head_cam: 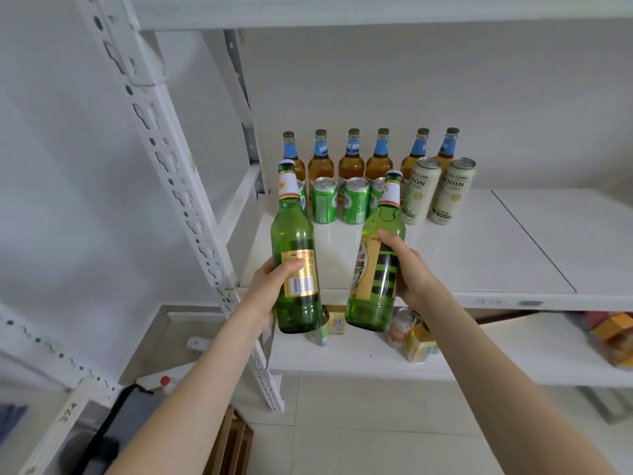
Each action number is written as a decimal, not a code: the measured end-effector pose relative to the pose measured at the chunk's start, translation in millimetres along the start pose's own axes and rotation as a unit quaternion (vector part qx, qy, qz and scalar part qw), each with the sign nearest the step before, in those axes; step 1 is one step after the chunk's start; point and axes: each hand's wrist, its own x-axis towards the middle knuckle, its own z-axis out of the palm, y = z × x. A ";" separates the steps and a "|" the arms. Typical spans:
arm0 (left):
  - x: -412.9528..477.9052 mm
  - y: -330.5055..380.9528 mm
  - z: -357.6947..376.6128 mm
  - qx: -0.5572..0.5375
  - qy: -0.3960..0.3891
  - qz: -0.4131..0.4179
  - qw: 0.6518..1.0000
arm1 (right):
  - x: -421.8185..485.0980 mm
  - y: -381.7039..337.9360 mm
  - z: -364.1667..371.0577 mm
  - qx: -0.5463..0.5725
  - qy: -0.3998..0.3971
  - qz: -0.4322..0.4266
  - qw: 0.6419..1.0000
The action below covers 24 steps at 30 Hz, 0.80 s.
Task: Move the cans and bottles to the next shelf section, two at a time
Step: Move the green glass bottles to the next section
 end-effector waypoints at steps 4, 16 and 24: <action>-26.1 -2.6 12.6 -0.005 -0.001 -0.003 1.000 | -32.0 1.0 -11.3 0.001 0.006 -0.002 1.000; -60.9 -10.5 82.0 -0.006 -0.018 0.018 1.000 | -87.8 -9.1 -114.2 0.034 0.072 -0.021 0.997; -80.4 -20.8 181.6 -0.033 -0.003 0.032 0.999 | -112.5 -38.3 -219.1 0.026 0.085 -0.038 0.995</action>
